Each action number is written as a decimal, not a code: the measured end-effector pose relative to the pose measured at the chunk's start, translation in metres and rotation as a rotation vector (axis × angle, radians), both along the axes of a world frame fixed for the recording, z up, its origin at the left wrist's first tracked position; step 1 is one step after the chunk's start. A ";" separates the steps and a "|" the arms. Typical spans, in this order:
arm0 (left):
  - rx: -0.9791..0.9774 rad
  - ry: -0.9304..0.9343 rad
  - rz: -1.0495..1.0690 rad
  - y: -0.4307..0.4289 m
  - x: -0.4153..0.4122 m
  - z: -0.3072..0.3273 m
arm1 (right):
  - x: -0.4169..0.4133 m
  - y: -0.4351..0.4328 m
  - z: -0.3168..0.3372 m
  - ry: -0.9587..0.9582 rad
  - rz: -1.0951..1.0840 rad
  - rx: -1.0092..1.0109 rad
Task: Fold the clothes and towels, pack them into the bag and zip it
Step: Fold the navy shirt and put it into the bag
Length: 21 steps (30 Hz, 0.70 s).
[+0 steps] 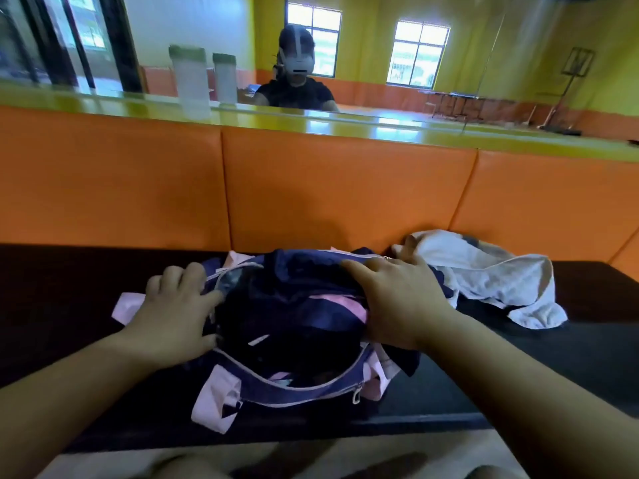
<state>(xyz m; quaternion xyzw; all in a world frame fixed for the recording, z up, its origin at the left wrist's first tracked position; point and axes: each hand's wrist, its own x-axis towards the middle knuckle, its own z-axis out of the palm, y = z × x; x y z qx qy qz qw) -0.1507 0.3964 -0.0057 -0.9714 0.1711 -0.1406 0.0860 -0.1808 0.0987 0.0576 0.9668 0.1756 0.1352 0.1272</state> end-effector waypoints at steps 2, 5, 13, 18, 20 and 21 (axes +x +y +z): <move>-0.068 0.110 0.122 0.004 0.001 0.001 | 0.003 0.007 -0.003 0.053 0.005 -0.061; -0.195 0.317 0.170 0.008 0.006 0.003 | 0.006 0.014 -0.003 0.144 -0.012 -0.154; -0.477 0.336 0.178 -0.002 0.008 -0.007 | 0.015 0.042 0.008 0.172 -0.030 -0.205; -0.646 0.332 0.077 0.008 0.011 0.004 | 0.020 0.058 0.001 0.135 -0.006 -0.158; -0.607 0.321 0.065 0.020 0.014 0.017 | 0.025 0.064 -0.002 0.166 -0.010 -0.195; -0.590 0.326 0.061 0.024 0.014 0.022 | 0.027 0.067 -0.003 0.183 -0.018 -0.218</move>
